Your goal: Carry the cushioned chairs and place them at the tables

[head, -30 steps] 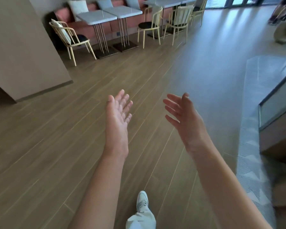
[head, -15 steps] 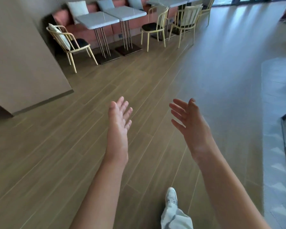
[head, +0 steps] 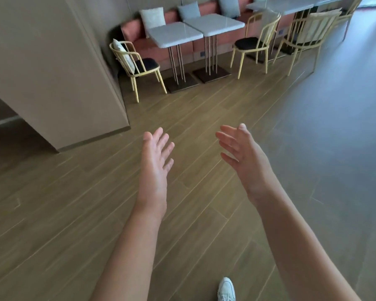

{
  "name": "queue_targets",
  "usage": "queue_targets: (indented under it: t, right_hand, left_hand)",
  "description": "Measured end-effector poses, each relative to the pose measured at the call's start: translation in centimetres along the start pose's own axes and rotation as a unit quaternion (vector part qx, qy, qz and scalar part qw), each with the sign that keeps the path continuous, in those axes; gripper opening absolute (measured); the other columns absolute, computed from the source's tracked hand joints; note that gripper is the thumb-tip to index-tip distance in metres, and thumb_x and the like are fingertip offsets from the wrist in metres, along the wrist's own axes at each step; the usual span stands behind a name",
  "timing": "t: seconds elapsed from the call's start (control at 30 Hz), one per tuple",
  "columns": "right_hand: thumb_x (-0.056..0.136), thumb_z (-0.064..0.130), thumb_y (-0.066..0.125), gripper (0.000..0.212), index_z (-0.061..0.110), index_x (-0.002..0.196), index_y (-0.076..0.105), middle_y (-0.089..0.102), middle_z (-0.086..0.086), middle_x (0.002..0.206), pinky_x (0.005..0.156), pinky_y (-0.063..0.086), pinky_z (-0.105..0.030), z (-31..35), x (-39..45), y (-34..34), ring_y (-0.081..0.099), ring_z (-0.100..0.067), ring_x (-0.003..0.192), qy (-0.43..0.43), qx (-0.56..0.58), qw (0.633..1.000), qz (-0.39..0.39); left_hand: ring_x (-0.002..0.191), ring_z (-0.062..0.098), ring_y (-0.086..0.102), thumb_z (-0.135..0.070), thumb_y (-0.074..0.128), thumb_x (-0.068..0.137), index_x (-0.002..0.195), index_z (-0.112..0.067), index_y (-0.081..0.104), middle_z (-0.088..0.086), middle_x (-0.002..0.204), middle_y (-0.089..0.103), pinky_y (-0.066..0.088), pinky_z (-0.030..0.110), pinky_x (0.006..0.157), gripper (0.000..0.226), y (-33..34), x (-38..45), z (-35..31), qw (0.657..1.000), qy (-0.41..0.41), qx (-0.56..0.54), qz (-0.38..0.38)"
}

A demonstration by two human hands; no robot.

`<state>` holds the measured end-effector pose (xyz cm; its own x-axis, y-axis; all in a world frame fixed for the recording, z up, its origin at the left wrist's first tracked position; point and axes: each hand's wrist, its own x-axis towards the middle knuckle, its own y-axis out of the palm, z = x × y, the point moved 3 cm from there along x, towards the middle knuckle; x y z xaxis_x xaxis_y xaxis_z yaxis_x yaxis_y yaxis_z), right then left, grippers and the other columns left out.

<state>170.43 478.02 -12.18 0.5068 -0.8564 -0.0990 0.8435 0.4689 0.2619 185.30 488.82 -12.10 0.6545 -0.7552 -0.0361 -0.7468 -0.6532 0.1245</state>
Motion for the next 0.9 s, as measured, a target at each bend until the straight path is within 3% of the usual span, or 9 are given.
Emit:
queue_targets:
  t: [0.2, 0.5, 0.9]
  right_hand:
    - [0.105, 0.049, 0.032, 0.049, 0.024, 0.137, 0.058, 0.064, 0.006, 0.133, 0.113, 0.041, -0.038, -0.6, 10.1, 3.7, 0.055, -0.008, 0.128, 0.038, -0.026, 0.997, 0.068]
    - [0.105, 0.050, 0.034, 0.043, 0.029, 0.131, 0.061, 0.065, 0.008, 0.132, 0.112, 0.043, -0.038, -2.0, 26.0, 7.4, 0.056, -0.005, 0.126, 0.041, -0.046, 0.995, 0.076]
    - [0.104, 0.048, 0.039, 0.037, 0.032, 0.128, 0.062, 0.066, 0.011, 0.130, 0.112, 0.042, -0.038, 1.7, 46.6, 10.2, 0.056, -0.006, 0.127, 0.012, -0.050, 0.999, 0.014]
  left_hand:
    - [0.129, -0.005, 0.053, -0.075, 0.024, 0.090, 0.152, -0.038, 0.042, -0.019, 0.151, 0.049, 0.033, 0.042, 0.120, 0.074, -0.7, 8.1, -0.3, 0.998, 0.002, -0.005, -0.060]
    - [0.129, -0.006, 0.053, -0.074, 0.025, 0.090, 0.150, -0.039, 0.044, -0.020, 0.150, 0.051, 0.034, 0.039, 0.118, 0.072, -2.6, 24.4, 1.5, 0.997, -0.001, 0.003, -0.083]
    - [0.132, -0.006, 0.050, -0.074, 0.022, 0.092, 0.151, -0.037, 0.043, -0.021, 0.151, 0.048, 0.030, 0.041, 0.120, 0.073, -0.1, 48.9, -1.2, 1.000, 0.021, 0.012, -0.001]
